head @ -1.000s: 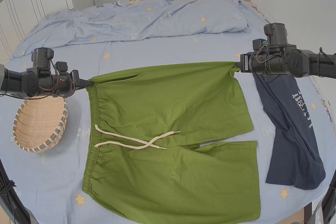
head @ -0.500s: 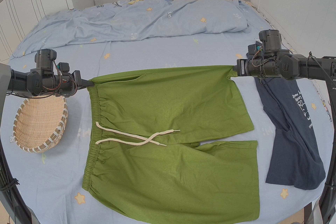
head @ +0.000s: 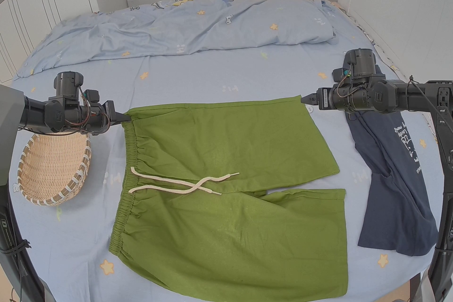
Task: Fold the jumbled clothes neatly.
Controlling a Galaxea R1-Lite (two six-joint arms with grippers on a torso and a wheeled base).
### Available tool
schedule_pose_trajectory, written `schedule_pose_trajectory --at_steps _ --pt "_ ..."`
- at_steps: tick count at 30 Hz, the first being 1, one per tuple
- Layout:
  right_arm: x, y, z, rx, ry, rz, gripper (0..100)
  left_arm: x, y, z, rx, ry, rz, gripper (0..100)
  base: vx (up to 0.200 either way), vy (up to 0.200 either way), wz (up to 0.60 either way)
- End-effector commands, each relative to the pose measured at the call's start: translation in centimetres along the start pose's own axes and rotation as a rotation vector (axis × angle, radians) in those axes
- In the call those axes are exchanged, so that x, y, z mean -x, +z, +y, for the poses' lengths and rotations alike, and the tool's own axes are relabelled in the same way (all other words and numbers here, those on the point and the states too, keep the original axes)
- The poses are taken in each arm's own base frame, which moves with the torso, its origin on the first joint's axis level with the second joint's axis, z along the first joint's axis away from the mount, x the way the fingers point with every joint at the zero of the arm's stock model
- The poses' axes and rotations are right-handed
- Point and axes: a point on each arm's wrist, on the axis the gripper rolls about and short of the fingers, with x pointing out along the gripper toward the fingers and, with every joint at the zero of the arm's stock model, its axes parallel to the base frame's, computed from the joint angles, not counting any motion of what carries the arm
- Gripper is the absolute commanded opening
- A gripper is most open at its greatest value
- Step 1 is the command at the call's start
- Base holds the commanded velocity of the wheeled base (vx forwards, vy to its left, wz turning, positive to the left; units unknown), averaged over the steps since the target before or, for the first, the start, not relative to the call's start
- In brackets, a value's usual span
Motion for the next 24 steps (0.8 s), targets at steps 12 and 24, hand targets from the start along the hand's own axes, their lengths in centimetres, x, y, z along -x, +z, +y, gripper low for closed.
schedule_pose_trajectory --at_steps 12,24 --pt "3.1 -2.4 -1.6 -0.105 0.012 0.024 100 -1.3 0.2 1.0 0.001 0.056 -0.017 100 0.000 0.000 0.00" --pt "7.5 -3.3 -1.5 -0.151 0.010 0.040 100 2.9 0.7 -1.9 -0.021 0.054 -0.052 100 0.000 0.000 0.00"
